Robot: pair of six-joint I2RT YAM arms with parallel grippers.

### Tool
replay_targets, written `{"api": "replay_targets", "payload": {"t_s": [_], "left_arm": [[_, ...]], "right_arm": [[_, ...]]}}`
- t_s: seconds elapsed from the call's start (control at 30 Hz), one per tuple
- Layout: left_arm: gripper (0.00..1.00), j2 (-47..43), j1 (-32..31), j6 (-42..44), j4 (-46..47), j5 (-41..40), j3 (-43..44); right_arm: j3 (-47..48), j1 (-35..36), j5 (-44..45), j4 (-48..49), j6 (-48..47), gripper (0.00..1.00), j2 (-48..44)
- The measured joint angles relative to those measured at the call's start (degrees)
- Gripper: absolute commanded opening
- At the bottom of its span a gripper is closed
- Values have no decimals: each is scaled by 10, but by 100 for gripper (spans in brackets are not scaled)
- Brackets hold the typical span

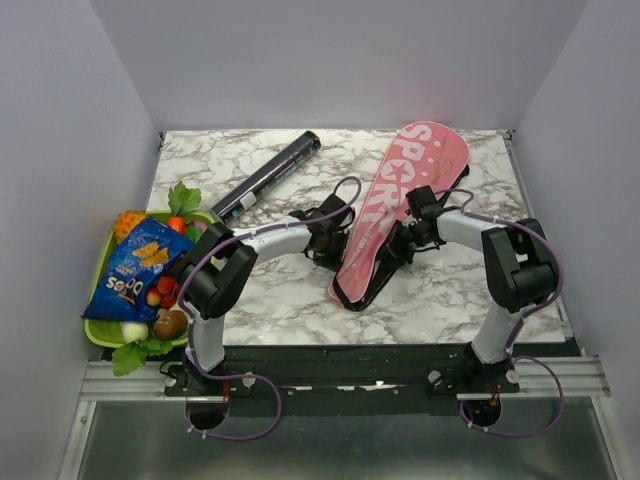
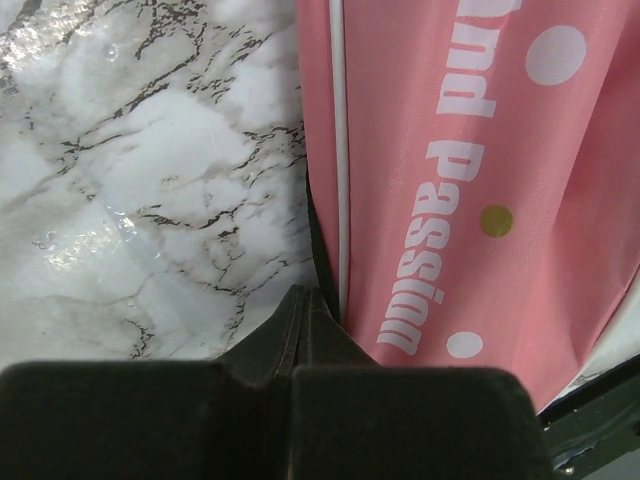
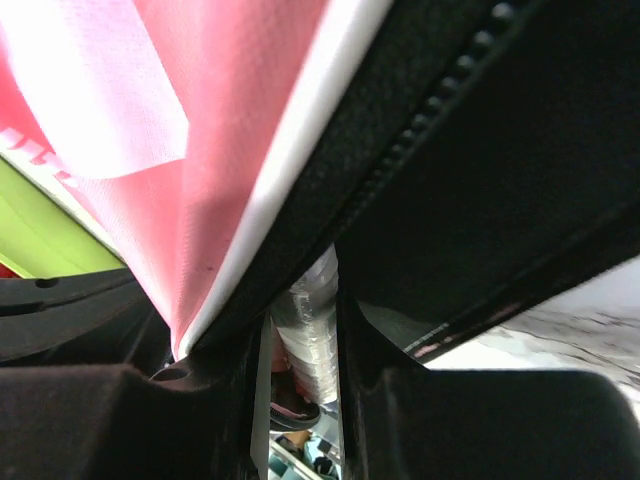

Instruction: Pack up the badminton gear

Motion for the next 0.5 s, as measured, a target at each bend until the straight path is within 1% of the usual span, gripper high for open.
{"api": "replay_targets", "payload": {"t_s": [0.03,0.1,0.2,0.23,0.3,0.33,0.43,0.5], "left_arm": [[0,0,0,-2,0,0,0],[0,0,0,-6,0,0,0],[0,0,0,-10,0,0,0],[0,0,0,-11,0,0,0],[0,0,0,-13,0,0,0],[0,0,0,-14,0,0,0],[0,0,0,-14,0,0,0],[0,0,3,-15,3,2,-2]], "right_arm": [[0,3,0,9,7,21,2],[0,9,1,22,20,22,4],[0,19,4,40,38,26,6],[0,22,5,46,43,30,7],[0,25,5,53,49,34,9],[0,26,5,54,50,39,9],[1,26,6,54,51,44,9],[3,26,10,52,43,45,9]]}}
